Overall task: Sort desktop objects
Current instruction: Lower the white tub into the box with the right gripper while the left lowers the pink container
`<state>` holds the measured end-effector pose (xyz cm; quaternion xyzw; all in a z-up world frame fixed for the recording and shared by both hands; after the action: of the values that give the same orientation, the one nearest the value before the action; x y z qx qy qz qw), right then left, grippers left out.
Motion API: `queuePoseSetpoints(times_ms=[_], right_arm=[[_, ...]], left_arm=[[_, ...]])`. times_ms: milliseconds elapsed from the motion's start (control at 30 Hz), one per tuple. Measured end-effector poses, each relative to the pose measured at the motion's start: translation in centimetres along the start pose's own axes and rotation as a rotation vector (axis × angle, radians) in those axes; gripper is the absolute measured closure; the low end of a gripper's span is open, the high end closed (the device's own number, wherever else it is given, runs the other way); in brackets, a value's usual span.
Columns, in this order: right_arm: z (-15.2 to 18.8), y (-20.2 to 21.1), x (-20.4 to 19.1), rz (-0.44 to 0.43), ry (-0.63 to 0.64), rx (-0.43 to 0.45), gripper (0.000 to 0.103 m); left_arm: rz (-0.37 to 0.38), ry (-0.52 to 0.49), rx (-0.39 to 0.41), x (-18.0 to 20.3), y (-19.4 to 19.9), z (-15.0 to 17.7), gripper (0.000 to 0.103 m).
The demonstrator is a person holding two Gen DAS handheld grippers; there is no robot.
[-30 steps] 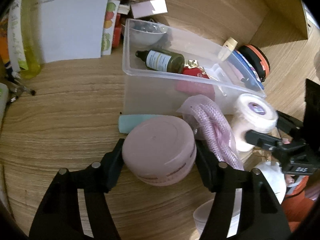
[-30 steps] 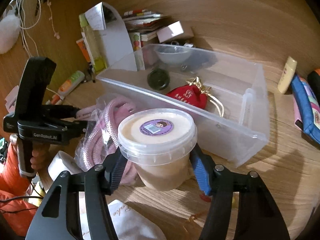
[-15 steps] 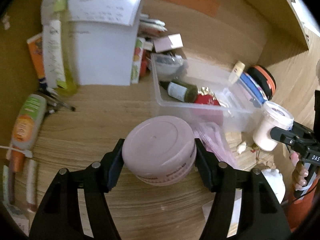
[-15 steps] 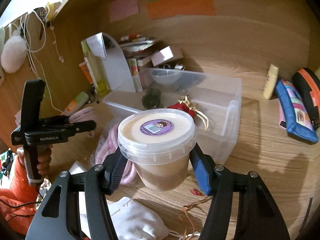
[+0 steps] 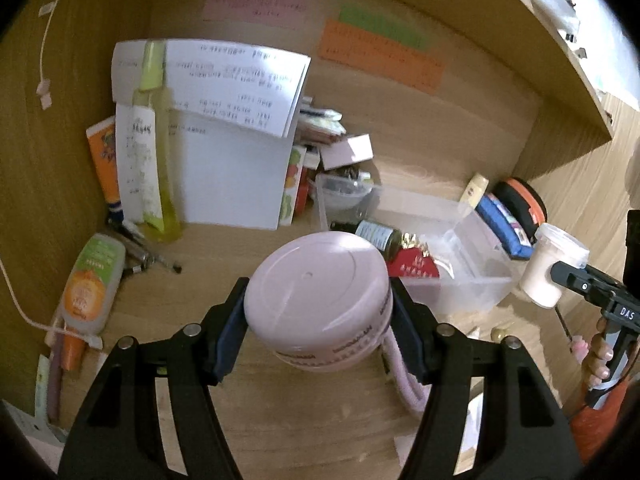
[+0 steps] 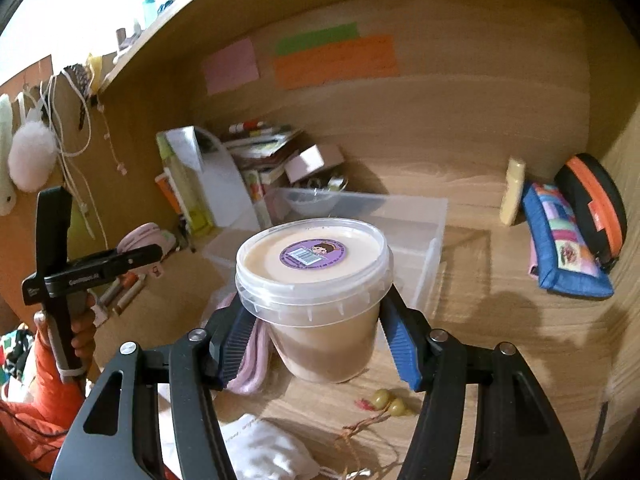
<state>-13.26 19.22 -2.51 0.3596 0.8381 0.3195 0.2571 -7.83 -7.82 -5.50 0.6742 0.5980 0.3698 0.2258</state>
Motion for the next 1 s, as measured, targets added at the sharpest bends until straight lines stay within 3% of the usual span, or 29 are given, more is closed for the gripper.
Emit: queuePoseSetpoints(times_ms=[433,800,1000], right_arm=[[-3.8,-0.5,1.3,-0.008,-0.019,0.055,0.046],[-5.1,-4.9,1.9,-0.017,-0.023,0.003,0.046],[-4.2,-8.0,2.4,-0.002,-0.027,-0.079,0.046]], left_arm=[[0.029,-0.058,0.000,3.0,-2.0,-3.5,0.038],[0.011,-0.106,-0.074,4.9,-6.4,-5.2,0.038],[0.013,-0.107,-0.137,5.3,-9.2,-5.0,0.038]])
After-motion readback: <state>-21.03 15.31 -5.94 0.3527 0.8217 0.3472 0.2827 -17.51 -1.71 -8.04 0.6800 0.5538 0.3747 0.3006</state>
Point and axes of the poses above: each gripper's, at about its wrist camera, not at the fingertips, and y roughly against the way its jaws point, x to its right, z to its underside, the point moved 7 cm from there along -y, roughly the way its jaws point, and after that the axes turned 13 degrees about -x, right-handed, at the moved point
